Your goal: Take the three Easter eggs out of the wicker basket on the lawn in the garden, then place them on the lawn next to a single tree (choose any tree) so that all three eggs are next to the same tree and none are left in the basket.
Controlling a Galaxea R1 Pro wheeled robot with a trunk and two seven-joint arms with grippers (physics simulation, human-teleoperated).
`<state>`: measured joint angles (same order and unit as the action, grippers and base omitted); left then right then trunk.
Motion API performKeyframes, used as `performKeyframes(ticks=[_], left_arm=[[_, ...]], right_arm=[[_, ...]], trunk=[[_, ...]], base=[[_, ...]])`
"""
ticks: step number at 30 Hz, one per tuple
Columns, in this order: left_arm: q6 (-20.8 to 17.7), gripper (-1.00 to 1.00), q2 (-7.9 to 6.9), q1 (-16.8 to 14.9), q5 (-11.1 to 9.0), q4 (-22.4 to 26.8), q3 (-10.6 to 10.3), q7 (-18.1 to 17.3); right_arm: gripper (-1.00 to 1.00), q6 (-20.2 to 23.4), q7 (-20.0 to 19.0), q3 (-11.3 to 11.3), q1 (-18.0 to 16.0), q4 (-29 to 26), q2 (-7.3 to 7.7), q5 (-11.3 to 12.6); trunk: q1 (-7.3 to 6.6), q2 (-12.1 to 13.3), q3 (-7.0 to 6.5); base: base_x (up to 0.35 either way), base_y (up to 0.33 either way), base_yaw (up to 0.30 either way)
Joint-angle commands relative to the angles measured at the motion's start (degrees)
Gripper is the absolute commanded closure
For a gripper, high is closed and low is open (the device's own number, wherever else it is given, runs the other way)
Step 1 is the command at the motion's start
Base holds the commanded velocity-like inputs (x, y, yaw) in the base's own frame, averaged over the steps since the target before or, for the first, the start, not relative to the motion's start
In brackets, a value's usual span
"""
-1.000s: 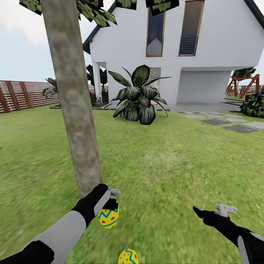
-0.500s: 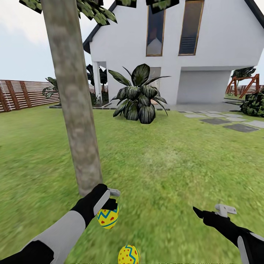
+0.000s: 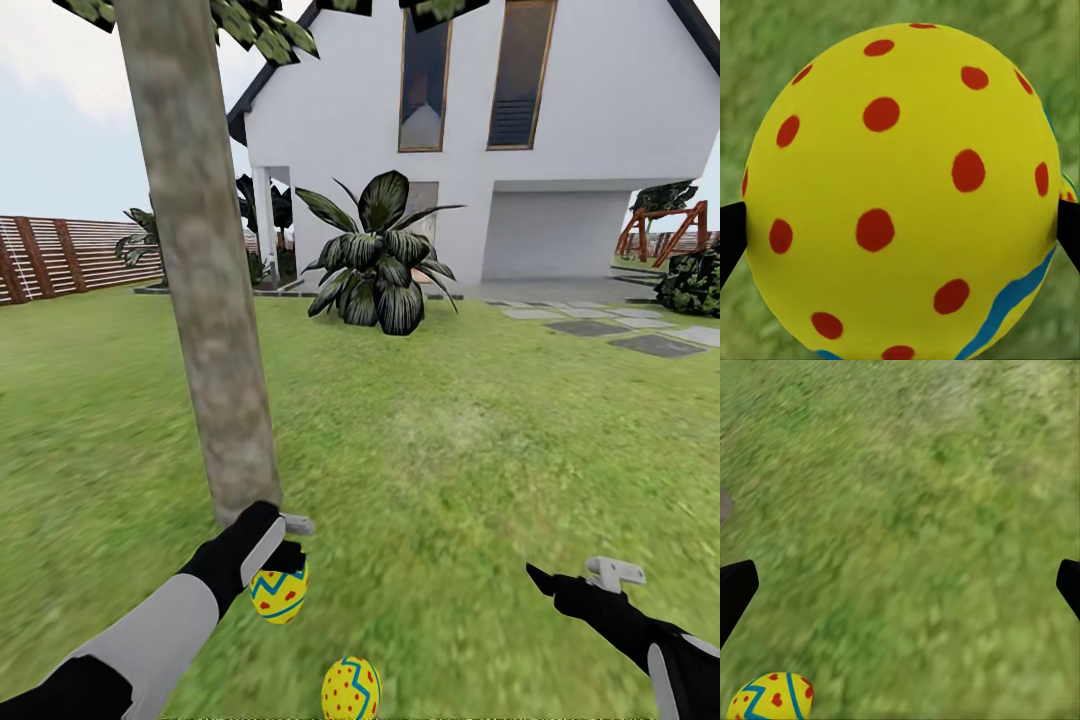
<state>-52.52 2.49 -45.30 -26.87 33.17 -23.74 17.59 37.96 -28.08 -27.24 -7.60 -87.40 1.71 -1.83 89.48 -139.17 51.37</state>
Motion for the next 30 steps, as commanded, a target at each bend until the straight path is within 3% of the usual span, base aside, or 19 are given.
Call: performKeyframes(ticks=[1,10,30], left_arm=[[-0.12,1.0,-0.12,-0.05,-0.62,0.05,-0.26,0.47],[-0.04,1.0,-0.2,-0.04,-0.69,0.05,-0.21,0.43],[0.05,1.0,-0.55,-0.01,-0.66,0.05,-0.26,0.43]], right_arm=[[-1.0,0.31,-0.4,-0.1,-0.05,-0.05,0.05,-0.16],[-1.0,0.32,-0.44,-0.1,-0.05,0.02,0.03,-0.1],[-1.0,0.36,-0.48,-0.1,-0.05,0.03,-0.05,-0.1]], trunk=[[0.21,-0.44,0.24],[2.19,-4.05,1.86],[2.71,-4.33,6.29]], base=[[0.0,0.0,0.0],[0.0,0.0,0.0],[0.0,0.0,0.0]])
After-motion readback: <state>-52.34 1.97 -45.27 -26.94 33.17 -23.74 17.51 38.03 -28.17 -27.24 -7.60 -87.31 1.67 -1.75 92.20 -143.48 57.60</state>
